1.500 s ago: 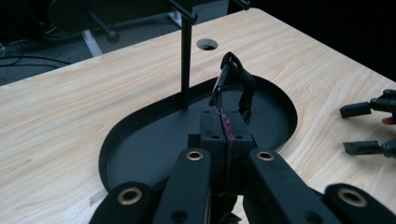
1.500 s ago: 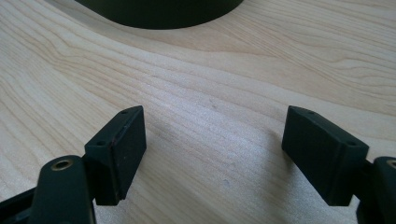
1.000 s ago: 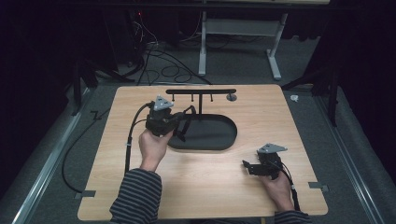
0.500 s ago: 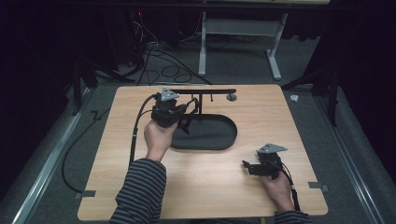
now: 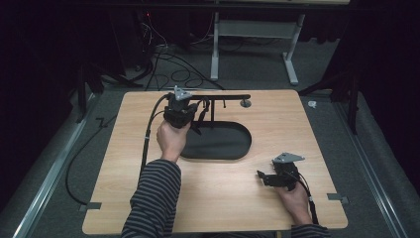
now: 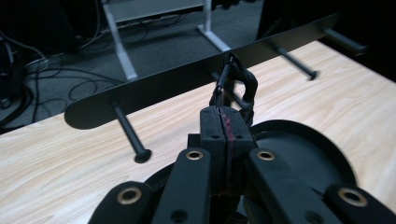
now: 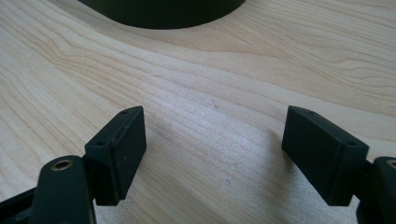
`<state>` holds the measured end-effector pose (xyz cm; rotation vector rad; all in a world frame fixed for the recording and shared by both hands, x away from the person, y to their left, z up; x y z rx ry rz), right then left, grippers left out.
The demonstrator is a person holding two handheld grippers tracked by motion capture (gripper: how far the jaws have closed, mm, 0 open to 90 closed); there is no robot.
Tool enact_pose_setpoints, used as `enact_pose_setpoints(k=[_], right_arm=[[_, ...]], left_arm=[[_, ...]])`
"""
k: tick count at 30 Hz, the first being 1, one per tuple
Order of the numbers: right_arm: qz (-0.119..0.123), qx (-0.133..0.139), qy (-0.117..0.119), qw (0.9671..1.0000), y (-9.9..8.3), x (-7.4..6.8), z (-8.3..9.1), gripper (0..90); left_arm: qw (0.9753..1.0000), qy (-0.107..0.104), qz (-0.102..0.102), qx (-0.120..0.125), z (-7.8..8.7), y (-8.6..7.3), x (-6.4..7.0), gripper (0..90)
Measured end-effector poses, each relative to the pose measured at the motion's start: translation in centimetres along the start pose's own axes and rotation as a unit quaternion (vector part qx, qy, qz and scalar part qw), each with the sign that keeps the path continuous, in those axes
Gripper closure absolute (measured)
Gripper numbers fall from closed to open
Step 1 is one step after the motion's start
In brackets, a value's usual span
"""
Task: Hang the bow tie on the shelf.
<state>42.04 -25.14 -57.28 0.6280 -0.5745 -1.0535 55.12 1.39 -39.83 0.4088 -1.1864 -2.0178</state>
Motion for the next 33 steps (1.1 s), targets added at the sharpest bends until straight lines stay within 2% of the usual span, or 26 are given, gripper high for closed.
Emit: enact_pose_setpoints(k=[6,13,22,29,33], right_arm=[[0.0,0.0,0.0,1.0,0.0,0.0,0.0,22.9],[0.001,0.0,0.001,1.0,0.0,0.0,0.0,23.0],[0.0,0.0,0.001,1.0,0.0,0.0,0.0,23.0],[0.001,0.0,0.001,1.0,0.0,0.0,0.0,23.0],[0.001,0.0,0.001,1.0,0.0,0.0,0.0,23.0]], left_arm=[[0.9999,0.009,0.008,-0.001,-0.8,-0.2,-0.5,88.8],[0.9996,0.019,-0.002,-0.019,-1.1,-0.8,-0.5,84.8],[0.9997,0.01,0.005,-0.02,-0.7,-1.4,-0.5,80.8],[0.9998,-0.005,0.0,-0.02,0.0,-2.1,-0.3,71.1],[0.9999,-0.01,0.006,-0.01,0.7,-2.3,-0.4,68.1]])
Point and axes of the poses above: each handheld gripper's, and its own axes: z roughly backward along the jaws, y roughly out of its top, x roughly to its right, the point moved 10 cm from there along -z, roughly forward along the jaws, and after that the axes turned 10 degrees about -y, right-handed, at the moved point
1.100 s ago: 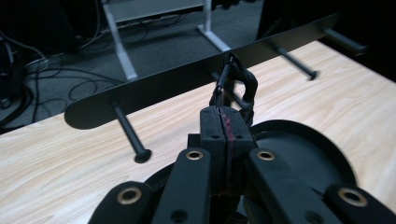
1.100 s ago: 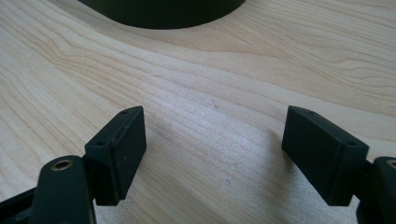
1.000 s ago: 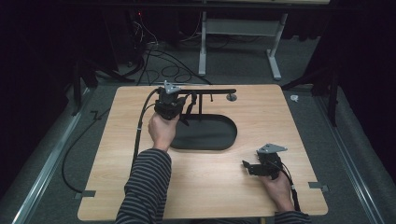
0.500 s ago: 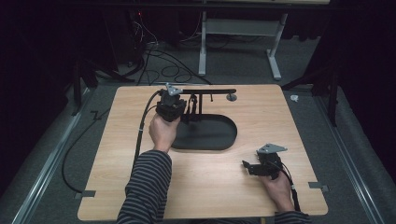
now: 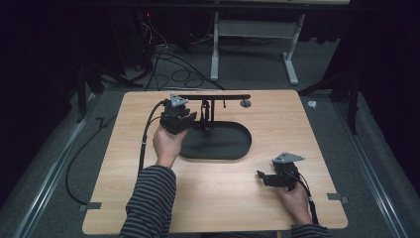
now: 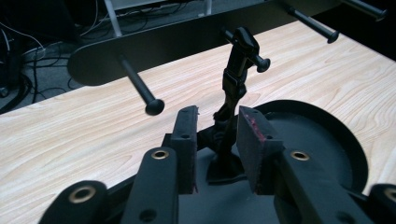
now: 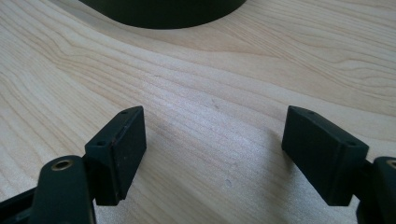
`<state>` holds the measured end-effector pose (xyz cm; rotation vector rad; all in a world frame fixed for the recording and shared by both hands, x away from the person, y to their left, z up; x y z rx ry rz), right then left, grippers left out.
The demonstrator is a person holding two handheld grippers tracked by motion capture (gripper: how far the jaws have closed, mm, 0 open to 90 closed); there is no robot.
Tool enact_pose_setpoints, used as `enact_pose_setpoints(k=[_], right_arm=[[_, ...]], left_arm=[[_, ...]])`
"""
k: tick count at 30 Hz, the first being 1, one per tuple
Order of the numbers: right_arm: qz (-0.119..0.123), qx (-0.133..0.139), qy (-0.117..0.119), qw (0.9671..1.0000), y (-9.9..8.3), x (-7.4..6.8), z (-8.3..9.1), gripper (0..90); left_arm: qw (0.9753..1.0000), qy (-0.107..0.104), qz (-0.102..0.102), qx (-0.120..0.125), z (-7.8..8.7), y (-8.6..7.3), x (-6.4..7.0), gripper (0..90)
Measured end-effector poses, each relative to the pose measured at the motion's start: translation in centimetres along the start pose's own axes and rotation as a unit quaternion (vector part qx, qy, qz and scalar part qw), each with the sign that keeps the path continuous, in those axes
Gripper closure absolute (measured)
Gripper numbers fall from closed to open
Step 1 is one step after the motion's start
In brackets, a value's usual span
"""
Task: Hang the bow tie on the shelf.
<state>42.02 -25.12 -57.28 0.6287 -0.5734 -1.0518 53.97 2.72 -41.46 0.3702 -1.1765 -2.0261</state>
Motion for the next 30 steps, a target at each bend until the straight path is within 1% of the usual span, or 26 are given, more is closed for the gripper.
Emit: enact_pose_setpoints(k=[3,6,9,13,20,22,27,30], right_arm=[[0.0,0.0,0.0,1.0,0.0,0.0,0.0,23.0],[0.0,0.0,0.0,1.0,0.0,0.0,0.0,23.0],[0.0,0.0,0.0,1.0,0.0,0.0,0.0,23.0],[0.0,0.0,0.0,1.0,0.0,0.0,0.0,22.9],[0.002,0.0,0.0,1.0,0.0,0.0,0.0,23.0],[0.002,0.0,0.0,1.0,0.0,0.0,0.0,23.0],[0.002,0.0,0.0,1.0,0.0,0.0,0.0,23.0],[0.002,0.0,-0.001,1.0,0.0,0.0,0.0,23.0]], left_arm=[[1.0,-0.006,0.002,0.006,0.4,-0.2,0.1,66.6],[1.0,-0.009,-0.001,0.004,0.8,-0.3,0.3,64.5],[0.9999,-0.016,-0.001,0.006,1.2,-0.2,0.6,61.8],[0.9997,-0.019,0.001,0.015,1.9,0.0,0.8,60.1],[0.9995,-0.022,-0.005,0.02,2.8,0.0,1.1,58.6],[0.9994,-0.023,-0.005,0.025,3.1,0.0,1.1,58.3],[0.9991,-0.023,0.002,0.035,4.0,-0.2,1.0,57.8],[0.9991,-0.023,0.003,0.037,4.5,-0.3,1.0,56.4]])
Point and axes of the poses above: each handheld gripper's, and its own axes: z roughly backward along the jaws, y roughly out of its top, x roughly to its right, the point moved 10 cm from there along -z, roughly forward along the jaws, and after that the axes turned 10 degrees about -y, right-handed, at the moved point
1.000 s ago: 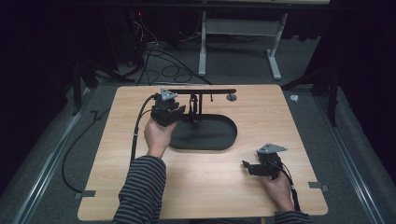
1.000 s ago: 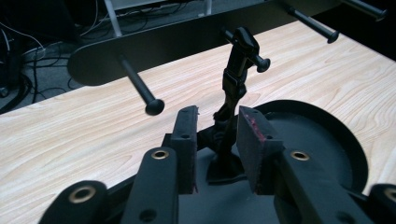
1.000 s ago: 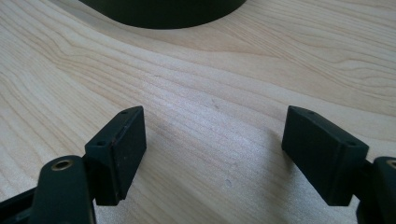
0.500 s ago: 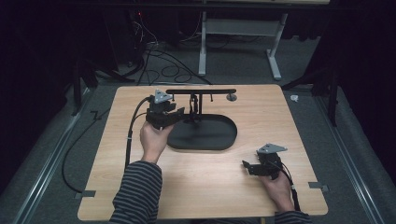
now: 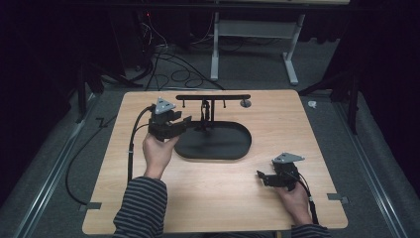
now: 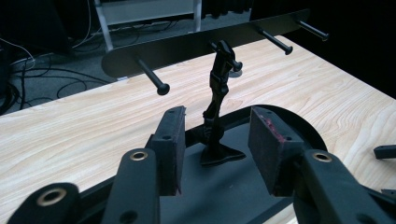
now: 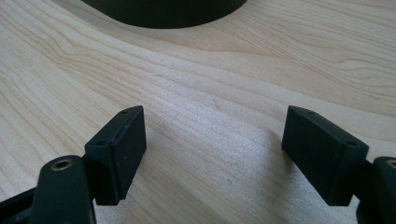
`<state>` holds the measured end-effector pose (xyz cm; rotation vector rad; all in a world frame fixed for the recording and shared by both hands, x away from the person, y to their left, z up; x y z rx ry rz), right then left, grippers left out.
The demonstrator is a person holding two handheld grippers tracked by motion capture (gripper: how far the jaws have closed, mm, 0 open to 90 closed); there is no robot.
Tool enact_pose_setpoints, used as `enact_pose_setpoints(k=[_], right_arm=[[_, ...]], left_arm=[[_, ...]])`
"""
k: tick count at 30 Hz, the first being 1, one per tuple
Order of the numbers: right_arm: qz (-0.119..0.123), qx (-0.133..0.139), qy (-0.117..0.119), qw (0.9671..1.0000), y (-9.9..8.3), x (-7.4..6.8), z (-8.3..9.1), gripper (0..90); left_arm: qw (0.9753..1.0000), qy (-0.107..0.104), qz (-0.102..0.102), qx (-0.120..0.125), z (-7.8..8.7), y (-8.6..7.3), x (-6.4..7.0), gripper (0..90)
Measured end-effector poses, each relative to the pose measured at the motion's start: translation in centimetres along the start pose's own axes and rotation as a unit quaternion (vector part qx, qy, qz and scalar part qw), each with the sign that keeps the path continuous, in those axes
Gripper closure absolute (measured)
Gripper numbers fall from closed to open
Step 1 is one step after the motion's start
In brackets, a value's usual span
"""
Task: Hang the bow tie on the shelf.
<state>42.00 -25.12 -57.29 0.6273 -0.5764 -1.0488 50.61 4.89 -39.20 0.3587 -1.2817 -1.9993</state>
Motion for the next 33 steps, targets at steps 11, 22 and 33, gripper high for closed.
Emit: enact_pose_setpoints(k=[11,22,33], right_arm=[[0.001,0.0,0.0,1.0,0.0,0.0,0.0,23.0],[0.0,0.0,0.0,1.0,0.0,0.0,0.0,23.0],[0.001,0.0,0.001,1.0,0.0,0.0,0.0,23.0]], left_arm=[[0.9999,0.003,0.004,0.011,1.9,-0.4,0.0,54.4],[0.9996,-0.002,0.01,0.027,3.5,-1.3,0.6,54.0],[0.9993,-0.001,0.013,0.034,5.0,-2.0,0.9,54.0]])
Point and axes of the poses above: each handheld gripper's, and its own axes: z roughly backward along the jaws, y roughly out of its top, x roughly to its right, the point moved 10 cm from there along -z, roughly forward along the jaws, and after that the axes turned 10 degrees about -y, right-handed, at the moved point
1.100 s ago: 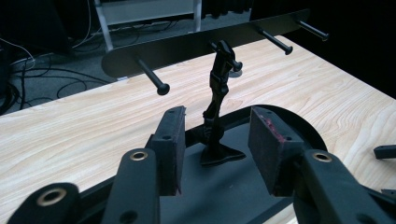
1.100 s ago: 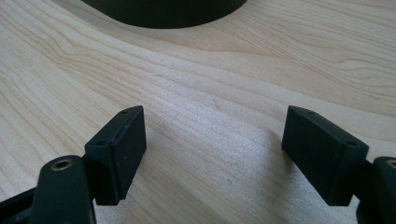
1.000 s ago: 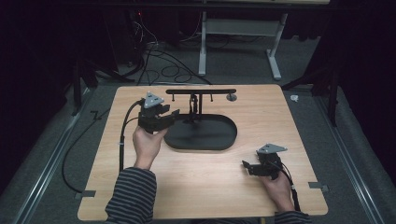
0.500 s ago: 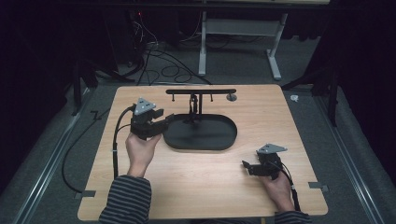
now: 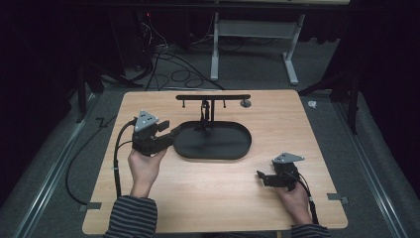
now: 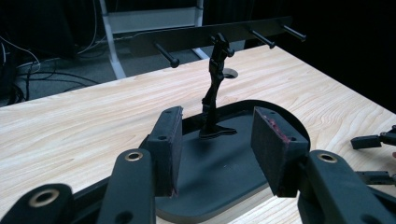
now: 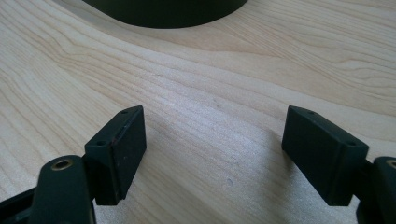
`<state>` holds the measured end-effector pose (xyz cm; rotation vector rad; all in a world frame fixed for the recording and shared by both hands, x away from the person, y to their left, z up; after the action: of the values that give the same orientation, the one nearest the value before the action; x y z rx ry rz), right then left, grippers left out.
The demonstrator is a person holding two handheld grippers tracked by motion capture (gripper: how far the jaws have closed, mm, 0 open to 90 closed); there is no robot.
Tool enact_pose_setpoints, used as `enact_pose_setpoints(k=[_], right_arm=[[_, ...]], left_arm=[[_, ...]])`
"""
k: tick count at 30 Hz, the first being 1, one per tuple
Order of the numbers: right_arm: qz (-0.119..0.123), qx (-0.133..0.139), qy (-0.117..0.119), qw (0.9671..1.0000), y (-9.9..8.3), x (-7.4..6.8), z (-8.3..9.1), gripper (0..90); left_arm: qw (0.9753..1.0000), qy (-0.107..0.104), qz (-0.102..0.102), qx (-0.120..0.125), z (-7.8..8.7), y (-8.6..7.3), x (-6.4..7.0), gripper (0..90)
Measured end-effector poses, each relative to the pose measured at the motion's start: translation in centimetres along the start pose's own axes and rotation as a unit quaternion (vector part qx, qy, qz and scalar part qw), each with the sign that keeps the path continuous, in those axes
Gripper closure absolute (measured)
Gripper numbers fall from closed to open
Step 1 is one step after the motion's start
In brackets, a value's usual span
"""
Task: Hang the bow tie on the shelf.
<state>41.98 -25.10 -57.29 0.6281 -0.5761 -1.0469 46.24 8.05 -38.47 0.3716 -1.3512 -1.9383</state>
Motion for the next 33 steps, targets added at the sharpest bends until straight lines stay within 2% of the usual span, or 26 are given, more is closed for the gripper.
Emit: enact_pose_setpoints(k=[8,15,33], right_arm=[[0.0,0.0,0.0,1.0,0.0,0.0,0.0,23.0],[0.0,0.0,0.0,1.0,0.0,0.0,0.0,23.0],[0.0,0.0,0.0,1.0,0.0,0.0,0.0,22.9]], left_arm=[[1.0,0.002,0.002,-0.004,0.5,-0.7,0.0,54.0],[0.9999,0.003,0.01,0.0,0.9,-1.2,-0.1,54.0],[0.9998,0.01,0.014,0.007,2.4,-2.1,-0.1,53.8]])
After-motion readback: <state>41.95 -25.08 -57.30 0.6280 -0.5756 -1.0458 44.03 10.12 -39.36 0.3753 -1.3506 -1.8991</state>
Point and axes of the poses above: each handheld gripper's, and its own axes: z roughly backward along the jaws, y roughly out of its top, x roughly to its right, the point moved 10 cm from there along -z, roughly forward along the jaws, and after that the axes turned 10 degrees about -y, right-handed, at the moved point
